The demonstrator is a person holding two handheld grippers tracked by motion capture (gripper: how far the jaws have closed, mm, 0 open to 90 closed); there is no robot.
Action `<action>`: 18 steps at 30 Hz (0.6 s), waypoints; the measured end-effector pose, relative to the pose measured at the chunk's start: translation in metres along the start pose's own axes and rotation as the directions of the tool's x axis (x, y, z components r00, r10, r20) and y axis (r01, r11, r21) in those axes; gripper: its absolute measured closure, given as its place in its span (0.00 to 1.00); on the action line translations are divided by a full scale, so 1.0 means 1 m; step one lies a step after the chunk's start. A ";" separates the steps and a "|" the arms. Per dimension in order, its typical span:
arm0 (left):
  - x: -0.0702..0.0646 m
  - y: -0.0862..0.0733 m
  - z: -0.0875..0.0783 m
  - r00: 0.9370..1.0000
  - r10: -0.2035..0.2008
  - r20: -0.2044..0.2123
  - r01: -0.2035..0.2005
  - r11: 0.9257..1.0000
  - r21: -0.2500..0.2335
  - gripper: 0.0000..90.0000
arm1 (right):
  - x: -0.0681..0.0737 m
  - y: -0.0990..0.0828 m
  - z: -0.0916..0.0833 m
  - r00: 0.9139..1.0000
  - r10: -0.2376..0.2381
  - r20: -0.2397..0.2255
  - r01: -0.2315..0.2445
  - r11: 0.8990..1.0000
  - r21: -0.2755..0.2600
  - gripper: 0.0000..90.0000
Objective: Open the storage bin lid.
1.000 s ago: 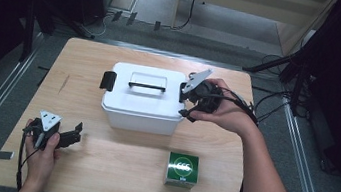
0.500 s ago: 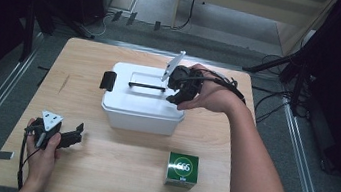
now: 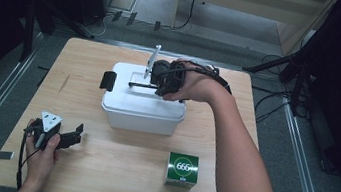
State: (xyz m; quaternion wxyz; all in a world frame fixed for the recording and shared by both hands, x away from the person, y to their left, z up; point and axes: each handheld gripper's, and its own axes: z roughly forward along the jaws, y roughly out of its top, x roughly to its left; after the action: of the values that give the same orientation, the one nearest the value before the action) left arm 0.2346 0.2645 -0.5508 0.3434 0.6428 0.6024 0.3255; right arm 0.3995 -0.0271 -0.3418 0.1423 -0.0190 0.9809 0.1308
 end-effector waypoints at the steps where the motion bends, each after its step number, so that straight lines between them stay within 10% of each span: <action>1: 0.000 0.000 0.000 1.000 -0.001 0.002 0.001 1.000 0.004 0.09 | 0.000 0.000 0.000 1.000 0.000 0.000 0.000 1.000 0.000 0.79; 18: -0.001 0.001 0.003 1.000 0.006 0.015 -0.007 1.000 0.021 0.09 | -0.002 0.026 0.012 0.999 -0.036 0.030 0.036 0.999 0.015 0.90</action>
State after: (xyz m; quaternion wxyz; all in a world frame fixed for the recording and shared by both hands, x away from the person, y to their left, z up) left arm 0.2372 0.2637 -0.5514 0.3403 0.6508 0.6010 0.3154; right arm 0.4030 0.0007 -0.3455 0.1595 -0.0335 0.9791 0.1214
